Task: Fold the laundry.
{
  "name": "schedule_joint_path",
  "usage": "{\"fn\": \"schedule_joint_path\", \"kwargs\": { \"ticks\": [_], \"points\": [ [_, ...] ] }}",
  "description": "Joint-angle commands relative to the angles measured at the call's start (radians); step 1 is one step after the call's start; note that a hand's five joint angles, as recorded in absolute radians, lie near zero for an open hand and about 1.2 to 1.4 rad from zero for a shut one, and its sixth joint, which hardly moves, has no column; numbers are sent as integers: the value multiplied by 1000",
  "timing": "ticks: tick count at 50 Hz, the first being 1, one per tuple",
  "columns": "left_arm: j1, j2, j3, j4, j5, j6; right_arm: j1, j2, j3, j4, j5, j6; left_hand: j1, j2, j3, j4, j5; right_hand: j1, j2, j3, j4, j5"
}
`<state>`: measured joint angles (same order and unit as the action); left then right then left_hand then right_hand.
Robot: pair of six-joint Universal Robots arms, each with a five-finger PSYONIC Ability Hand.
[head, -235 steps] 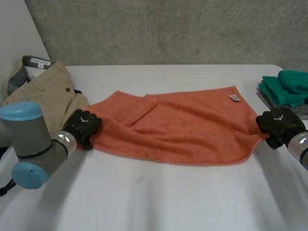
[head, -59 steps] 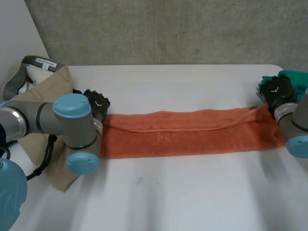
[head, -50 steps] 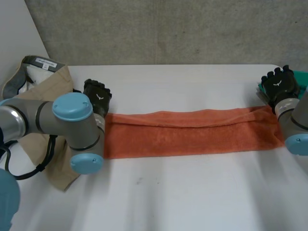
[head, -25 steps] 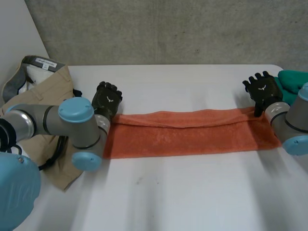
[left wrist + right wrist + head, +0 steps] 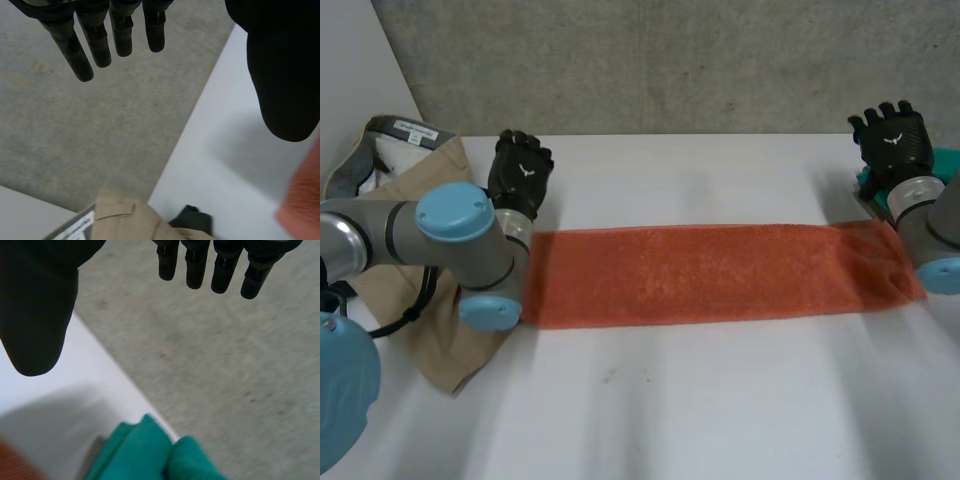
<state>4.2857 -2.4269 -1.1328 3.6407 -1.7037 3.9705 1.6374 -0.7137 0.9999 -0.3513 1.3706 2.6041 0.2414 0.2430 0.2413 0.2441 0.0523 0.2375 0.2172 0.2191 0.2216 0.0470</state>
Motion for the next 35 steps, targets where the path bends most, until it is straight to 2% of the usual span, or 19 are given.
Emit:
{"fn": "schedule_joint_path", "kwargs": {
  "ticks": [1, 8, 12, 19, 25, 27, 31, 35],
  "points": [
    [-36, 87, -143, -7, -1, -7, -25, -74, 72, 218, -27, -13, -1, -3, -1, -4, 13, -63, -43, -45, -47, -47],
    [-79, 221, -295, -10, 1, -31, -132, -259, 324, 221, -65, -39, -7, -9, -7, -10, 7, -18, 3, 1, -2, -2],
    [-98, 285, -366, -10, 4, -79, -191, -325, 462, 232, -146, -116, -10, -12, -10, -13, 4, 56, 76, 74, 72, 72],
    [-116, 356, -449, -13, 9, -174, -255, -328, 562, 221, -214, -200, -10, -12, -10, -13, 4, 138, 158, 157, 154, 154],
    [-132, 361, -459, -13, 9, -191, -263, -244, 546, 175, -235, -226, -7, -9, -7, -10, 7, 188, 208, 206, 204, 204],
    [-135, 361, -459, -13, 9, -189, -265, -224, 536, 152, -235, -226, -7, -9, -7, -10, 7, 287, 307, 306, 303, 303],
    [-135, 362, -458, -13, 7, -189, -266, -202, 516, 107, -228, -225, -7, -9, -7, -10, 7, 1157, 1177, 1175, 1173, 1173],
    [-135, 379, -459, -13, 6, -189, -289, -207, 514, 106, -203, -223, -4, -6, -4, -7, 10, 1159, 1179, 1177, 1175, 1175]
  ]
}}
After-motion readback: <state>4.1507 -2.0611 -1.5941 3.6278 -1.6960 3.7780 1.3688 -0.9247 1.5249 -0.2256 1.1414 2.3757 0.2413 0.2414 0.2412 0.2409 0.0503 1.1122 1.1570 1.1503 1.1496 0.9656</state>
